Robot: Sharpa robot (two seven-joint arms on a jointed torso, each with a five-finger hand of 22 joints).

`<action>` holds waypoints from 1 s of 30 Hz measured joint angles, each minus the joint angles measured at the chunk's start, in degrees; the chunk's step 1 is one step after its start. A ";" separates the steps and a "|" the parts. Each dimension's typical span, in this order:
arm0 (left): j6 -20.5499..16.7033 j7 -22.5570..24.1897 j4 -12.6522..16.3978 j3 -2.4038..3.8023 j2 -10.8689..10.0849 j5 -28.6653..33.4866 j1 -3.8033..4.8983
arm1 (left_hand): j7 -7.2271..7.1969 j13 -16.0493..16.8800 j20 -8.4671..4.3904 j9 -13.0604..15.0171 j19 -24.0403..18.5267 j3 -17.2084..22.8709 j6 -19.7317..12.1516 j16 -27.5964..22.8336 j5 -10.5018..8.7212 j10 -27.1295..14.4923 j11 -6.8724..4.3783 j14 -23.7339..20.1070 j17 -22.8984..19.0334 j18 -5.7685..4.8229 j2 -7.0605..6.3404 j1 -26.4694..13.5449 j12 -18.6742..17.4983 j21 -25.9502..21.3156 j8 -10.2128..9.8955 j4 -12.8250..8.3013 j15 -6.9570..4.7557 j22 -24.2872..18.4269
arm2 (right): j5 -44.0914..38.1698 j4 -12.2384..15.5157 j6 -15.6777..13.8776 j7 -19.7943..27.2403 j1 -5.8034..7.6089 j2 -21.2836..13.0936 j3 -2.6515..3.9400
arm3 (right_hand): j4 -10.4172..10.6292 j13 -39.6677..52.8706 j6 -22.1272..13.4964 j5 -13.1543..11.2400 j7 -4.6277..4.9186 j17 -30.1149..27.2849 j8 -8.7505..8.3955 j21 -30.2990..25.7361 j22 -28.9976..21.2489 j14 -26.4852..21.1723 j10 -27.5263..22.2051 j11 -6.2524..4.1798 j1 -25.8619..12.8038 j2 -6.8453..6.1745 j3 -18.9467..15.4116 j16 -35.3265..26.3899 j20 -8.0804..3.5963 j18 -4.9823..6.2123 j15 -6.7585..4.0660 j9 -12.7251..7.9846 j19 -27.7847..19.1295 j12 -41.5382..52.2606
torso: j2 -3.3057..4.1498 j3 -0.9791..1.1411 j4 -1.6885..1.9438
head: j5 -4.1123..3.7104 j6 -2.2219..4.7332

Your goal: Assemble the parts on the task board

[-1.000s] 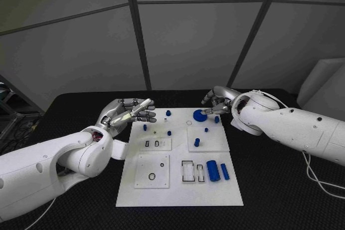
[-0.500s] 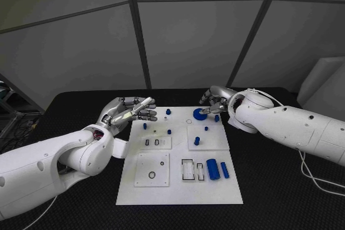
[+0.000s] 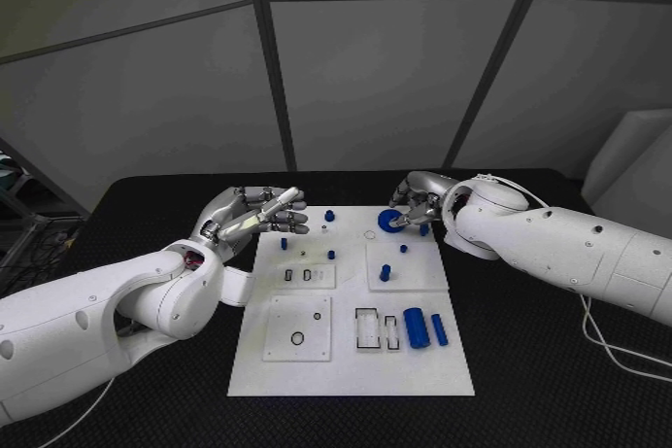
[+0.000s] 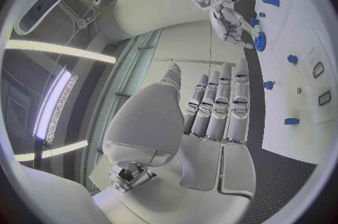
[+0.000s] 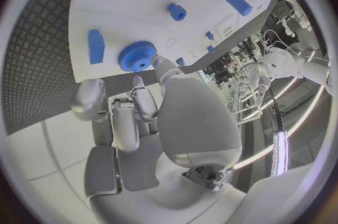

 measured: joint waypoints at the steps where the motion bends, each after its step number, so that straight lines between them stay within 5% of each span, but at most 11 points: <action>1: 0.00 0.00 0.00 0.00 0.00 0.00 0.00 | 0.00 0.00 0.00 0.00 0.00 0.00 0.00 0.00 0.00 0.00 0.00 0.00 0.00 0.00 0.00 0.00 0.00 0.00 0.00 0.00 0.00 0.00 | 0.00 -0.03 0.05 0.00 -0.01 0.01 0.00 | 0.00 0.02 -0.02 0.00 -0.02 0.00 0.00 0.00 0.00 0.00 0.00 0.00 0.00 0.00 0.00 0.00 0.00 0.00 0.00 0.00 0.00 0.00 | 0.00 0.00 0.00 | 0.04 -0.05; 21: -0.03 0.14 -0.05 0.00 0.01 0.00 0.00 | 0.00 0.00 0.00 0.00 0.00 0.00 0.00 -0.22 0.00 0.00 0.00 0.00 -0.01 0.00 0.00 0.00 0.00 0.00 0.00 0.00 0.00 0.01 | 0.04 -1.53 2.41 0.64 -0.21 0.85 -0.05 | 0.00 0.67 -0.31 0.00 0.11 -0.01 0.21 0.21 0.10 0.00 -0.01 0.00 0.23 0.23 0.00 -0.01 0.00 0.00 0.00 -0.04 0.00 0.77 | 0.01 0.07 -0.03 | 0.27 -0.35; 30: -0.01 0.16 -0.09 0.01 0.11 0.00 0.00 | 0.00 0.00 0.00 0.00 0.00 0.00 0.00 -0.21 0.00 0.00 0.00 0.00 -0.01 0.00 0.00 0.00 0.00 0.00 0.00 0.00 0.00 0.01 | -0.31 -2.13 2.32 0.85 -0.18 1.60 0.01 | 0.00 3.25 1.39 -0.02 -0.10 -0.01 2.08 0.45 0.58 0.00 1.36 0.10 0.66 1.79 0.01 0.21 0.00 0.00 0.00 0.25 -0.01 3.08 | 0.04 0.09 -0.03 | 0.31 -0.46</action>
